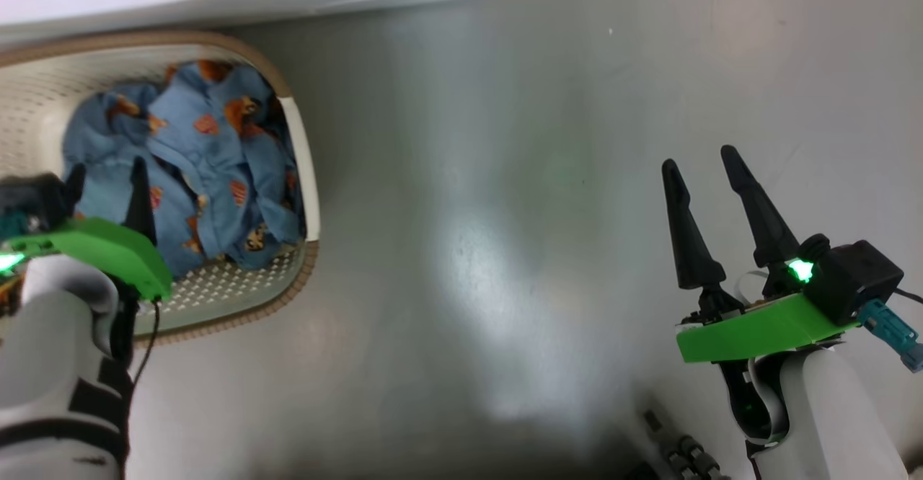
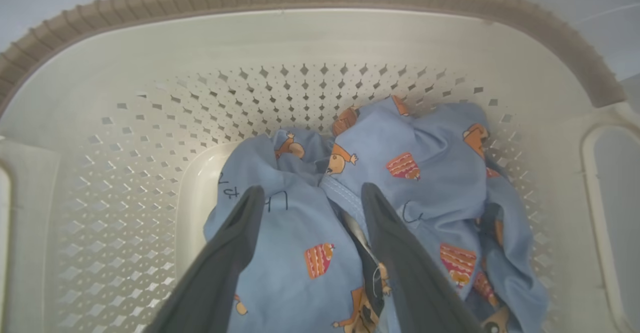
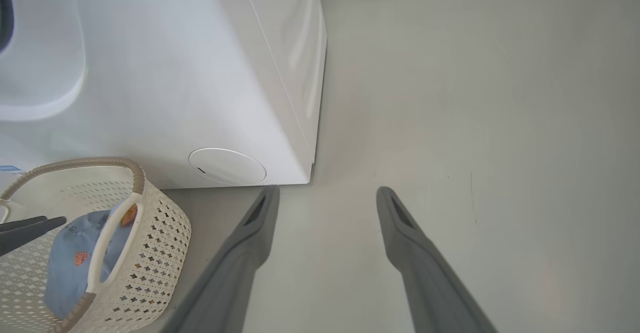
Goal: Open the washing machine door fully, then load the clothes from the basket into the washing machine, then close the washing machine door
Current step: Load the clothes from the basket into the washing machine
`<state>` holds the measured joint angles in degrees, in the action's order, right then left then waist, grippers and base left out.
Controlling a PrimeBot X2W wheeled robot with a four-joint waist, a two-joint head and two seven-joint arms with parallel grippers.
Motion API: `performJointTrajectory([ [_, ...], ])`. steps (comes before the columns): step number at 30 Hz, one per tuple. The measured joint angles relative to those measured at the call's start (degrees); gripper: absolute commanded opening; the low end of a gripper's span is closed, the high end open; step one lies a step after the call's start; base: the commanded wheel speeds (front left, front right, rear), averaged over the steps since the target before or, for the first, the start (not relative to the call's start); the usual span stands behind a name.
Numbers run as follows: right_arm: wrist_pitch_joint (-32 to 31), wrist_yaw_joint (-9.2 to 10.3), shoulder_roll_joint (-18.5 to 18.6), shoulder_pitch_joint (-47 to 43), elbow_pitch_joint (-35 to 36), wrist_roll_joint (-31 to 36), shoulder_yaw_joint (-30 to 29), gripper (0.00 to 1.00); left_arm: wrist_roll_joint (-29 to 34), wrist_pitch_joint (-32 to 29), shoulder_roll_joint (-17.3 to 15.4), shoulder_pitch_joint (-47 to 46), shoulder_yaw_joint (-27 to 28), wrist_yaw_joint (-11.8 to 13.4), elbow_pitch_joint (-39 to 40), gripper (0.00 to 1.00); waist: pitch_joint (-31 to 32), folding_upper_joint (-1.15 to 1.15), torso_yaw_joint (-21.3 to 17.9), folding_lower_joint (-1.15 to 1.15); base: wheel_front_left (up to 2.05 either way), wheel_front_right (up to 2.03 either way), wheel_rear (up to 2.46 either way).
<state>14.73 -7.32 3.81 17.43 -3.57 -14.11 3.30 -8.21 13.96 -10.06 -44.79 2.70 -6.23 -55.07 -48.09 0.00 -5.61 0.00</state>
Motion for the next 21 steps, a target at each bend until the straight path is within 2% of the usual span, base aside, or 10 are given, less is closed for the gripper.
performJointTrajectory([
  [7,0.0,0.0,-0.22,0.31,0.08,-0.02,0.47,1.0,0.4,-4.02,-1.52,-5.08,-0.13,2.8,-8.25,1.0,-2.75,0.0,-1.2,0.0,0.0,0.0,0.0],
  [12,0.0,0.0,-0.32,0.42,0.11,-0.12,1.13,1.0,0.44,-4.42,-2.38,-7.51,-0.42,4.52,-11.2,1.0,-3.98,0.0,-1.76,0.0,0.0,0.0,0.0],
  [21,0.0,0.0,-0.51,1.46,0.59,-0.77,1.56,1.0,0.4,-6.67,-3.92,-11.39,-1.01,3.88,-14.74,1.0,-5.69,0.0,-2.85,0.0,0.0,0.0,0.0],
])
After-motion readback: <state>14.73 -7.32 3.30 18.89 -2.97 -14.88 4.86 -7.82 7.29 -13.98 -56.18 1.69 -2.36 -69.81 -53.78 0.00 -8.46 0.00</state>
